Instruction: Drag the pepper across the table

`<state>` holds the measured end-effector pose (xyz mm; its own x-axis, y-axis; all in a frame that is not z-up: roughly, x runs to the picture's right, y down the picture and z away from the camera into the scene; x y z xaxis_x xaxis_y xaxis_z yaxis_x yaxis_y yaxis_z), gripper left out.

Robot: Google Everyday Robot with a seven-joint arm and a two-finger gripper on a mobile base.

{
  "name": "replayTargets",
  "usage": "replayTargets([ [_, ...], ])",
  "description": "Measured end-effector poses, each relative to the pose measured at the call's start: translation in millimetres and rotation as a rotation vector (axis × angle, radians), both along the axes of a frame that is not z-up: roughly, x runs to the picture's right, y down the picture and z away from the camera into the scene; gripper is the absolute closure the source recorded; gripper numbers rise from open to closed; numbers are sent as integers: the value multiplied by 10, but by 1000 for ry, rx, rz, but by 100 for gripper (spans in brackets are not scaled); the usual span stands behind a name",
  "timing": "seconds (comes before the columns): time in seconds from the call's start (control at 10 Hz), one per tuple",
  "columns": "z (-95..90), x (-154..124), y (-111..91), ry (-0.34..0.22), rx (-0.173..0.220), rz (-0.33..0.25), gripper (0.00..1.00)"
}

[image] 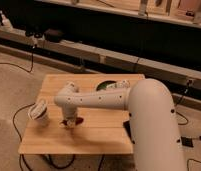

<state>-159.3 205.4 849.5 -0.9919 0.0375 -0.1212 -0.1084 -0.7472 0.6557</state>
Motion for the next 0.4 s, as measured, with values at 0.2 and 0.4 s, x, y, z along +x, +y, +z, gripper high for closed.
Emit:
replayTargets([
  [0.2,-45,-126,71,-17,-1,-15,75],
  [0.4,-94,-228,116,-31,-2,-28,80],
])
